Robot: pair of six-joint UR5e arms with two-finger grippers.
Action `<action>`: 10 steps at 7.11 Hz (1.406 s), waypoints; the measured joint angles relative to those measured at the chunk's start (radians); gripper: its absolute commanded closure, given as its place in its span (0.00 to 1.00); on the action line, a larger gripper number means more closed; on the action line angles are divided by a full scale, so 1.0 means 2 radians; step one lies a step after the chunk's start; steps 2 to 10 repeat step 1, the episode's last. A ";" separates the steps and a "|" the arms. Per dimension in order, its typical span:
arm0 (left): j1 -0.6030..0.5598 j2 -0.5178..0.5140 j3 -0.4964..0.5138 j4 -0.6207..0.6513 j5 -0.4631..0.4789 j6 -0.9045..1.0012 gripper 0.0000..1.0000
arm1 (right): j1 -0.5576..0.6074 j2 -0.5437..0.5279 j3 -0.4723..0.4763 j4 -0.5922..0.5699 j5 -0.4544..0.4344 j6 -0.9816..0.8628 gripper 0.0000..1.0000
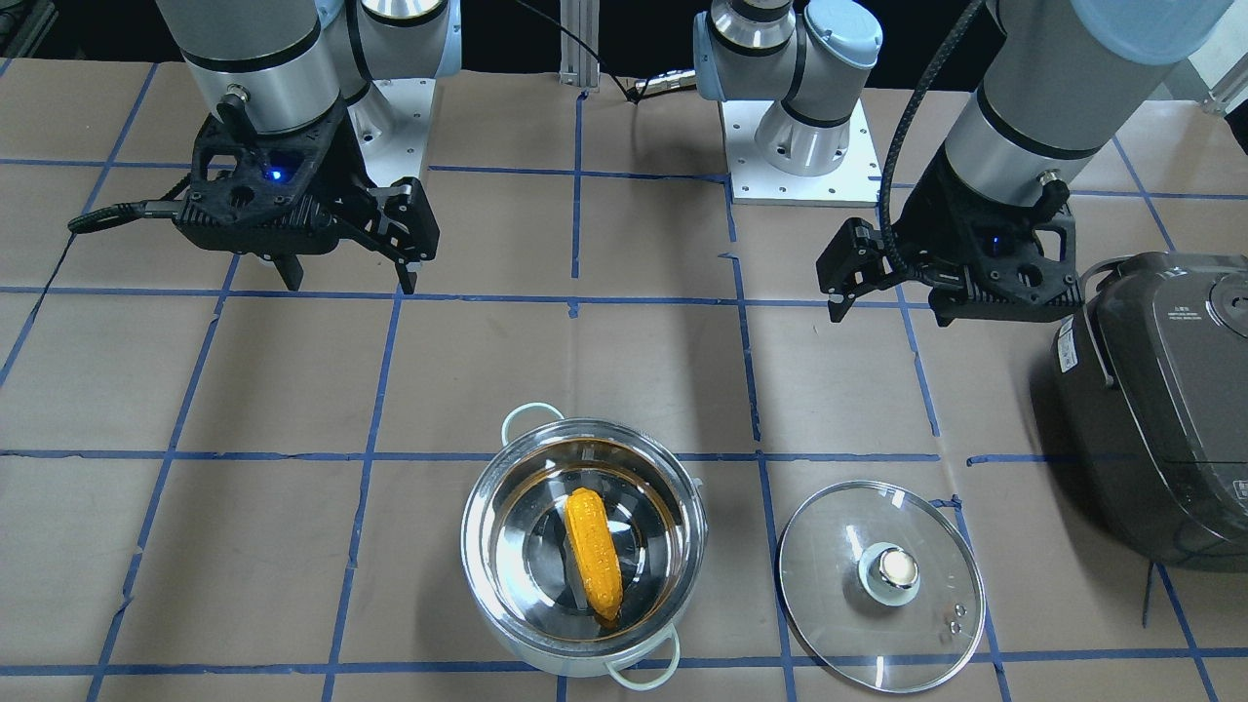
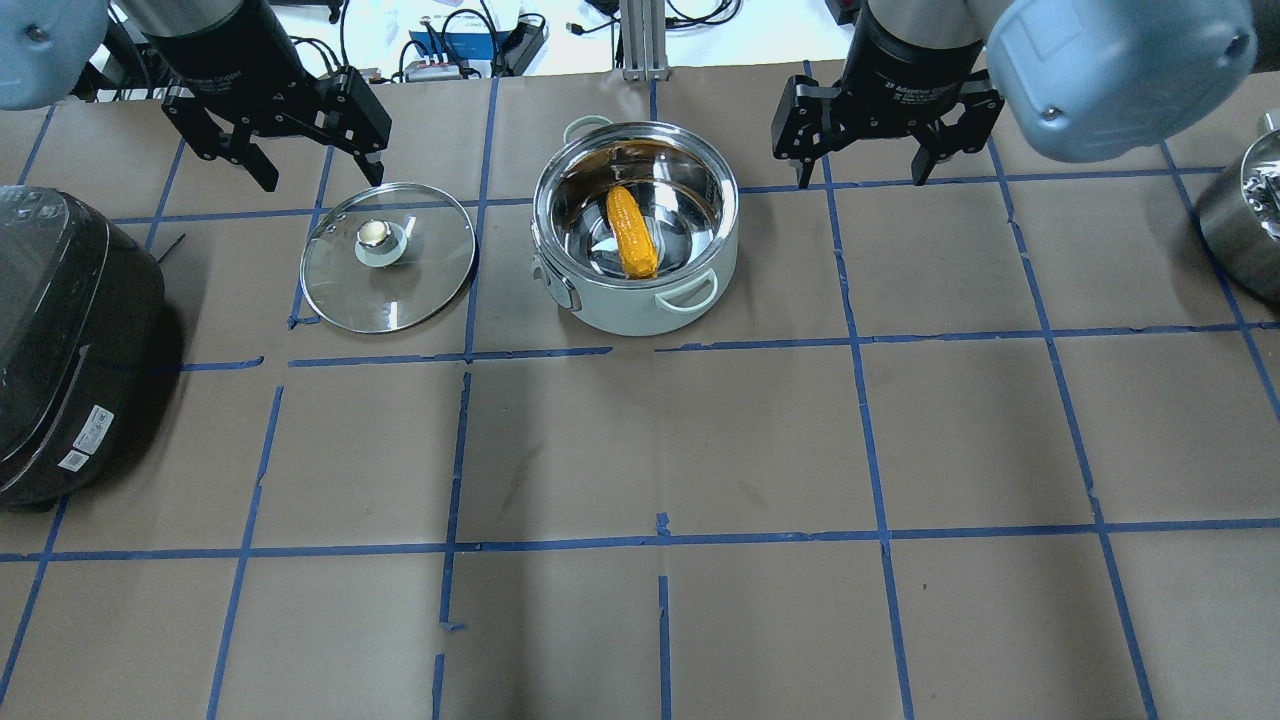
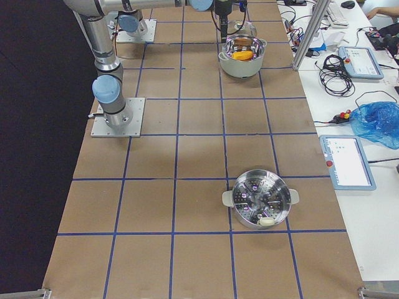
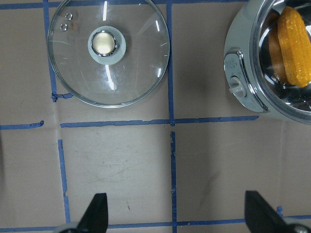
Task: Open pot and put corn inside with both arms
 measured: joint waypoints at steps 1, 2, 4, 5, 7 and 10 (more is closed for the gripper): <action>0.001 0.000 0.000 0.001 0.000 0.003 0.00 | 0.000 0.000 -0.001 0.000 0.000 0.000 0.00; 0.001 0.000 0.000 0.001 0.000 0.003 0.00 | 0.000 0.000 -0.001 0.000 0.000 0.000 0.00; 0.001 0.000 0.000 0.001 0.000 0.003 0.00 | 0.000 0.000 -0.001 0.000 0.000 0.000 0.00; 0.001 0.000 0.000 0.001 0.000 0.003 0.00 | 0.000 0.000 -0.001 0.000 0.000 0.000 0.00; 0.001 0.000 0.000 0.001 0.000 0.003 0.00 | 0.000 0.000 -0.001 0.000 0.000 0.000 0.00; 0.001 0.000 0.000 0.001 0.000 0.003 0.00 | 0.000 0.000 -0.001 0.000 0.000 0.000 0.00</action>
